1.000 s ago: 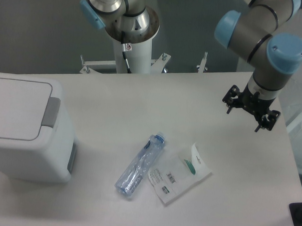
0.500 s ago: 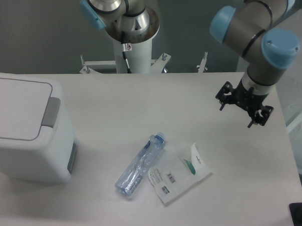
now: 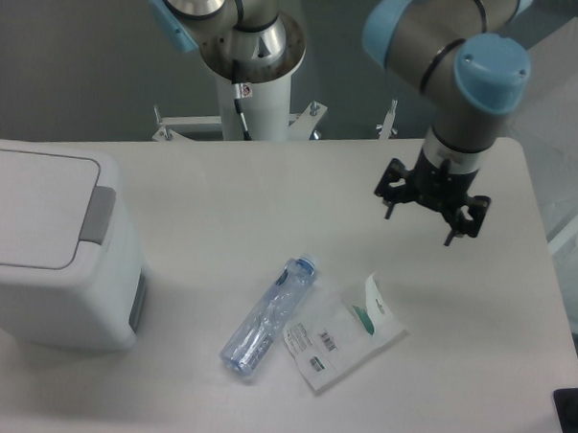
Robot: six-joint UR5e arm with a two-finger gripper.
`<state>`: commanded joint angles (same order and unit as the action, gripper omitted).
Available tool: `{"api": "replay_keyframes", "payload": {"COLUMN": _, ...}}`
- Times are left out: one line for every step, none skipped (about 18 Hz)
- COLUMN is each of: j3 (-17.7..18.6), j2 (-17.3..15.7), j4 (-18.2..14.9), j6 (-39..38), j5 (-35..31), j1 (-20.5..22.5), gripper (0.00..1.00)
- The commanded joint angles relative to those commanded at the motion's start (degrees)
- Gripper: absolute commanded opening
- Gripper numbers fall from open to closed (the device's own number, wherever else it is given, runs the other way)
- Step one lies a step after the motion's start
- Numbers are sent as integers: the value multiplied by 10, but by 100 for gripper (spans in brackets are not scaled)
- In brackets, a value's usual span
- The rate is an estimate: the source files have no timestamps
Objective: Open the trash can
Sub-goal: 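Move the open gripper across the table toward the white trash bin lid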
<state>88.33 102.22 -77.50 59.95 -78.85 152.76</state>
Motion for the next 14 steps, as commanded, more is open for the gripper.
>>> {"api": "replay_keyframes", "payload": {"j3": -3, "j2": -5, "j4": -14, "j6": -16, "j5": 5, "j1": -9, "gripper": 100}}
{"api": "replay_keyframes", "payload": {"j3": -10, "j2": -6, "j4": -24, "j6": -35, "j5": 11, "j1": -19, "gripper": 100}}
{"api": "replay_keyframes", "payload": {"j3": -17, "j2": -6, "j4": -31, "j6": -54, "j5": 18, "j1": -31, "gripper": 100}}
{"api": "replay_keyframes", "payload": {"j3": -23, "j2": -6, "j4": -34, "j6": -71, "j5": 29, "j1": -41, "gripper": 100}}
{"api": "replay_keyframes", "payload": {"j3": -28, "j2": -7, "j4": -37, "j6": -90, "j5": 40, "j1": -51, "gripper": 100}}
{"api": "replay_keyframes", "payload": {"j3": -32, "j2": -7, "j4": -37, "j6": -110, "j5": 49, "j1": -60, "gripper": 100}}
{"api": "replay_keyframes", "payload": {"j3": -35, "j2": -7, "j4": -37, "j6": -129, "j5": 56, "j1": -70, "gripper": 100}}
{"api": "replay_keyframes", "payload": {"j3": -38, "j2": -7, "j4": -37, "j6": -145, "j5": 62, "j1": -84, "gripper": 100}}
{"api": "replay_keyframes", "payload": {"j3": -38, "j2": -8, "j4": -36, "j6": -162, "j5": 66, "j1": -100, "gripper": 100}}
{"api": "replay_keyframes", "payload": {"j3": -39, "j2": -11, "j4": -36, "j6": -178, "j5": 73, "j1": -114, "gripper": 100}}
{"api": "replay_keyframes", "payload": {"j3": -40, "j2": -18, "j4": -36, "j6": -196, "j5": 78, "j1": -127, "gripper": 100}}
{"api": "replay_keyframes", "payload": {"j3": -40, "j2": -20, "j4": -35, "j6": -217, "j5": 86, "j1": -135, "gripper": 100}}
{"api": "replay_keyframes", "payload": {"j3": -40, "j2": -20, "j4": -34, "j6": -236, "j5": 93, "j1": -146, "gripper": 100}}
{"api": "replay_keyframes", "payload": {"j3": -40, "j2": -20, "j4": -34, "j6": -252, "j5": 98, "j1": -158, "gripper": 100}}
